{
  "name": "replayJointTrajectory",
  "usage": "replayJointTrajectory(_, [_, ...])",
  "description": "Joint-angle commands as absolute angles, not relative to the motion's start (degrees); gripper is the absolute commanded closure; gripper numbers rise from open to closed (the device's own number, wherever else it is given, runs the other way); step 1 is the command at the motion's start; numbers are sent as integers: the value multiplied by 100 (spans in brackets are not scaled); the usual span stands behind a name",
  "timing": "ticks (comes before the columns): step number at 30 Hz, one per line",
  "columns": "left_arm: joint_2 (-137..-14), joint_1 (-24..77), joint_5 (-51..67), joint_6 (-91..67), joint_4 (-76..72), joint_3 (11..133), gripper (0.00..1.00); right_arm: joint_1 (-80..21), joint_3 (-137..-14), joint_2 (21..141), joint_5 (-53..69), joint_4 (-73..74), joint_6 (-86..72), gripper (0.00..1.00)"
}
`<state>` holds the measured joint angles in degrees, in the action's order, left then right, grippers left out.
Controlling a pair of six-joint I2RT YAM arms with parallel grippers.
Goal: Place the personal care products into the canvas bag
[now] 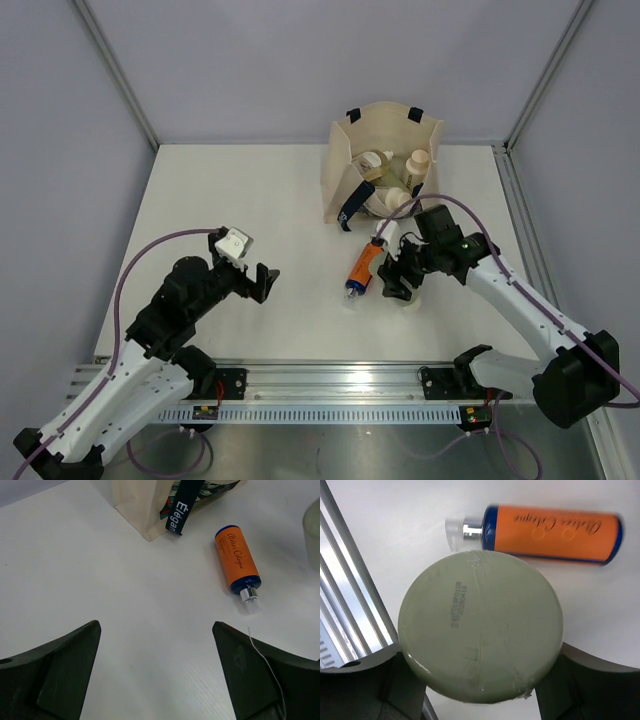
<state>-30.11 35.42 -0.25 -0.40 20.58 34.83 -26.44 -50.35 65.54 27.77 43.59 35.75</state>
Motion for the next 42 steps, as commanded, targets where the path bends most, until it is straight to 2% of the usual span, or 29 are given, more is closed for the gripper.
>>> replayJointTrajectory(1, [-3137, 3524, 703, 44, 1591, 3410, 1, -2602, -6308, 6652, 3454, 3613, 3059, 100])
replayJointTrajectory(10, [-3805, 3524, 1019, -448, 1459, 3489, 1, -1811, -9470, 8128, 3586, 3252, 1996, 100])
replayJointTrajectory(19, [-4332, 3551, 1143, -887, 1441, 3682, 1, -1617, -12072, 10554, 1954, 3330, 2038, 100])
replayJointTrajectory(23, [-4631, 3612, 1090, -967, 1503, 3797, 1, -1608, -12463, 11232, 1214, 3629, 2513, 100])
replayJointTrajectory(27, [-4886, 3805, 941, -1063, 1222, 3736, 1, -1582, -12078, 11426, 660, 3551, 2838, 99])
replayJointTrajectory(30, [-5211, 4007, 879, -1168, 950, 3788, 1, -1582, -11953, 11522, 422, 3612, 3067, 84])
replayJointTrajectory(31, [-5308, 4138, 853, -1186, 888, 3823, 1, -1591, -11953, 11566, 378, 3665, 3093, 63])
replayJointTrajectory(34, [-5773, 4481, 573, -1222, 564, 4024, 1, -1582, -12006, 11689, 352, 3963, 3033, 39])
replayJointTrajectory(35, [-6079, 4569, 493, -1213, 519, 4104, 1, -1582, -12023, 11698, 369, 4016, 2980, 23])
replayJointTrajectory(37, [-6590, 4911, 98, -1222, 413, 4498, 1, -1529, -12207, 11602, 684, 4297, 2638, 3])
replayJointTrajectory(42, [-7705, 5326, -500, -1187, 352, 5149, 1, -1310, -12655, 11093, 1300, 4798, 2259, 0])
